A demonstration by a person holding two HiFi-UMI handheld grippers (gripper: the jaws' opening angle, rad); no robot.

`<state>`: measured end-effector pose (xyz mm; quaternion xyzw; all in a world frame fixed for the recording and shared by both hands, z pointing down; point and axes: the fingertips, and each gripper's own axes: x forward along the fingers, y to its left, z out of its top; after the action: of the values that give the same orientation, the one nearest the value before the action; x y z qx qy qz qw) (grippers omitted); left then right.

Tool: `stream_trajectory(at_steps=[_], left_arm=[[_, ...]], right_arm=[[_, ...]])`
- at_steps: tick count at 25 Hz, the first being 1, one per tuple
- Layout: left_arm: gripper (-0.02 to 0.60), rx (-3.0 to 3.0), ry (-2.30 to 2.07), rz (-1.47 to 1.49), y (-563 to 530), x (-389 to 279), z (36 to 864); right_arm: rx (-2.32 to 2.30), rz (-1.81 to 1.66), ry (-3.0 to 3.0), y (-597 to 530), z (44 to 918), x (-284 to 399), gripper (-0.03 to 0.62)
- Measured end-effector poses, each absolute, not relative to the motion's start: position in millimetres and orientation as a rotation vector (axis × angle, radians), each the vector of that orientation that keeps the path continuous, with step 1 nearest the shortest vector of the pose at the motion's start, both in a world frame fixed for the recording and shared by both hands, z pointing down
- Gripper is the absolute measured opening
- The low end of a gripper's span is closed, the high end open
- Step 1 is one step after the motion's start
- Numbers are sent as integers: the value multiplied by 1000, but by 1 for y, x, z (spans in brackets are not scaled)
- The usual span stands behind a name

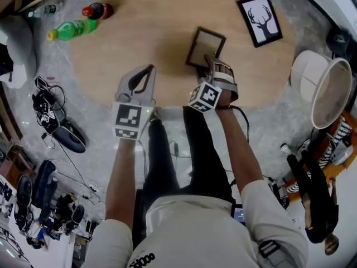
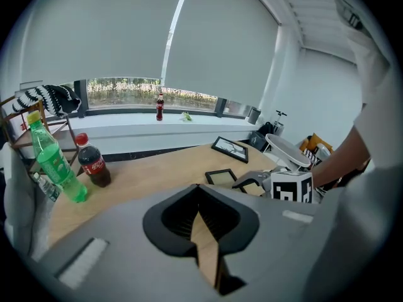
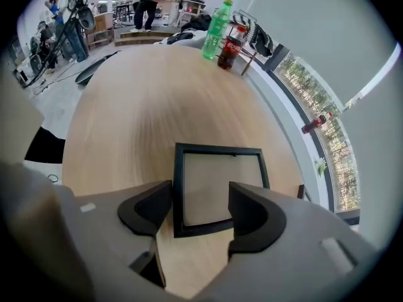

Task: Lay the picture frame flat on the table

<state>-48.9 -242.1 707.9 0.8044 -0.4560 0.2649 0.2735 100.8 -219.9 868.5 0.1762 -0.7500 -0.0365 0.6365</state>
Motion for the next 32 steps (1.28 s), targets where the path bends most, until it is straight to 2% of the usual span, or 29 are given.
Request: stream_trajectory(at_steps=[10, 13, 26, 32], left_arm=[[9, 2211, -1215, 710, -241, -44, 680], [9, 2248, -1226, 697, -245, -43, 660], [9, 2412, -1224, 633, -230, -40, 567], [9, 2500, -1242, 602, -213, -53, 510]], right_arm=[[441, -37, -1706, -215, 837, 110, 295], [515, -16, -1721, -220, 812, 118, 268], [970, 225, -1797, -233, 667, 144, 245], [1156, 308, -1891, -223, 590, 136, 195]])
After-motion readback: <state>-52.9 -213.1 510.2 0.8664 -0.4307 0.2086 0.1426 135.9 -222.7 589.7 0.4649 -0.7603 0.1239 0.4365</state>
